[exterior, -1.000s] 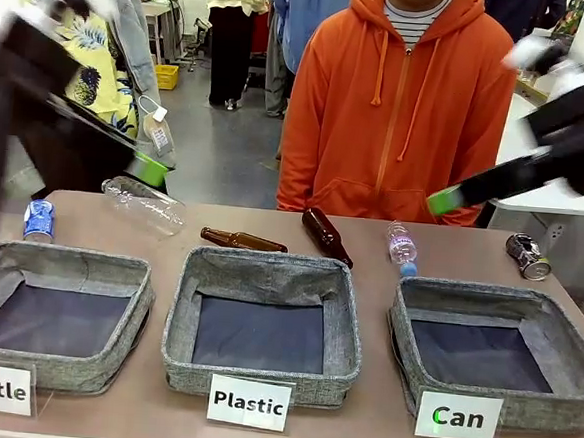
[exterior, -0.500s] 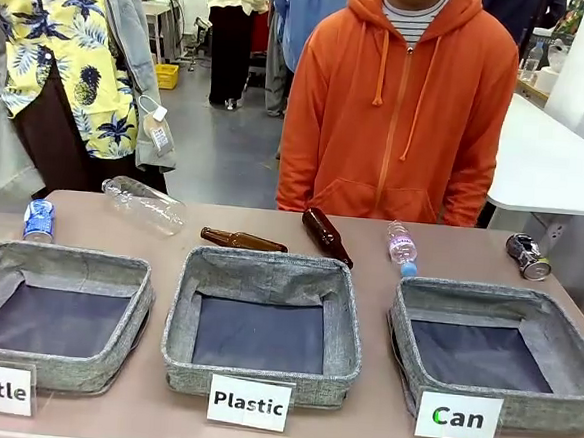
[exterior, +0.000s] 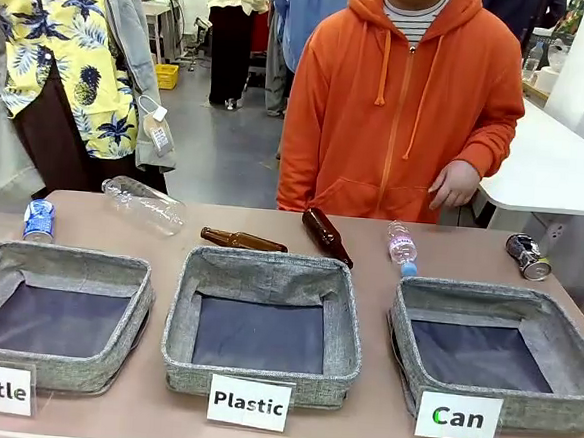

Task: Sort the can waste into the basket.
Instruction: Pick up the can waste from the table and place it in the right Fabric basket.

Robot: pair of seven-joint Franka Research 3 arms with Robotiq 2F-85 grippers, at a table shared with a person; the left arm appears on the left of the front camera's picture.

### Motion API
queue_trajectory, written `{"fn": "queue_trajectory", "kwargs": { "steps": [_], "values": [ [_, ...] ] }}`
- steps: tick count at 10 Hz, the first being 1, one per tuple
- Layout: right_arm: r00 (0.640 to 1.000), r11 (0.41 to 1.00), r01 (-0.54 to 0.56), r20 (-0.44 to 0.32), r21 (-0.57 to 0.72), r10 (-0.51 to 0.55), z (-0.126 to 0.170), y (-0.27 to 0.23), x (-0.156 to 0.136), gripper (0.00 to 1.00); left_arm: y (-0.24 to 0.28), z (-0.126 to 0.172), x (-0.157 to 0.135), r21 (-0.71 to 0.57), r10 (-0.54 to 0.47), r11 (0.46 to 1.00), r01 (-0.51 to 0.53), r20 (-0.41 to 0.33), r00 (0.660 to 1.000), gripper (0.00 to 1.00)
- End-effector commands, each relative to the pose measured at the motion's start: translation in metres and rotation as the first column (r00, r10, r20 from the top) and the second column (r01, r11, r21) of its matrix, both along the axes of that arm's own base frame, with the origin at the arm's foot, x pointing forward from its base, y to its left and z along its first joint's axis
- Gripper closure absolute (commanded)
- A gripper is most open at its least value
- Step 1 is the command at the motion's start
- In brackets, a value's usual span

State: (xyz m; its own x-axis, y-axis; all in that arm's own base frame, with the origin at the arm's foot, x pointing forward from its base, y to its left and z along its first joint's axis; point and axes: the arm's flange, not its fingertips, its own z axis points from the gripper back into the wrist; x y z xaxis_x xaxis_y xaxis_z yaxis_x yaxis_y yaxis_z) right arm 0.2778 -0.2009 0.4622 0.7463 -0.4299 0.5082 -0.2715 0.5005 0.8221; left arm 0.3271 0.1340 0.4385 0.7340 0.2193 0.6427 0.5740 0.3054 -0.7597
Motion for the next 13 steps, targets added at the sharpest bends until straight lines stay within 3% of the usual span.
{"fn": "queue_trajectory", "kwargs": {
  "steps": [1, 8, 9, 11, 13],
  "values": [
    [1.0, 1.0, -0.009, 0.018, -0.016, 0.009, 0.012, 0.0, -0.009, 0.0, 0.005, 0.003, -0.007, 0.021, -0.017, 1.0, 0.017, 0.012, 1.0, 0.0],
    [1.0, 1.0, -0.009, 0.018, -0.016, 0.009, 0.012, 0.0, -0.009, 0.0, 0.005, 0.003, -0.007, 0.021, -0.017, 1.0, 0.017, 0.012, 1.0, 0.0],
    [1.0, 1.0, -0.009, 0.018, -0.016, 0.009, 0.012, 0.0, -0.009, 0.0, 0.006, -0.002, -0.008, 0.02, -0.023, 1.0, 0.023, -0.02, 1.0, 0.0],
    [1.0, 1.0, -0.009, 0.018, -0.016, 0.009, 0.012, 0.0, -0.009, 0.0, -0.042, 0.049, 0.005, 0.312, 0.049, 0.949, -0.044, -0.009, 0.999, 0.0],
    [1.0, 1.0, -0.009, 0.018, -0.016, 0.009, 0.012, 0.0, -0.009, 0.0, -0.101, 0.088, 0.039, 0.576, 0.088, 0.816, -0.052, -0.033, 0.996, 0.0]
  ]
}}
